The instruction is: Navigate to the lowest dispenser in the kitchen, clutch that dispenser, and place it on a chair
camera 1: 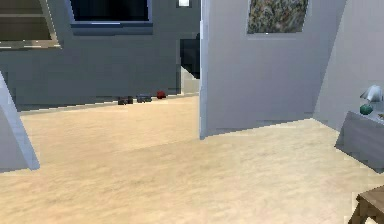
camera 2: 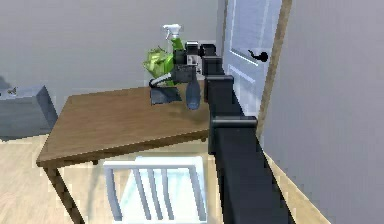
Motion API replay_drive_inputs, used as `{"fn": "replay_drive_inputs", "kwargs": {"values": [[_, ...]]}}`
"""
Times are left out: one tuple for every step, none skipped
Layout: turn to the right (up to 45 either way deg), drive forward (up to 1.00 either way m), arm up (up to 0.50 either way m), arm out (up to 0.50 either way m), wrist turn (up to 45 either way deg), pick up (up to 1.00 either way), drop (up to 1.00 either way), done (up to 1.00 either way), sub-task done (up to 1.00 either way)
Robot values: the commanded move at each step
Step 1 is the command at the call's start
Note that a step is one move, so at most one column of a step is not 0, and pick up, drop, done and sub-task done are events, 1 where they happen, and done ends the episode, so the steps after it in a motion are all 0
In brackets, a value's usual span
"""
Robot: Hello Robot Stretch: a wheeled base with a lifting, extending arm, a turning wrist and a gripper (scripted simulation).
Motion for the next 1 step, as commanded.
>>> {"fn": "replay_drive_inputs", "kwargs": {"values": [[0.0, 0.0, -0.32, 0.0, 0.0, 0.0, 0.0, 0.0, 0.0]]}}
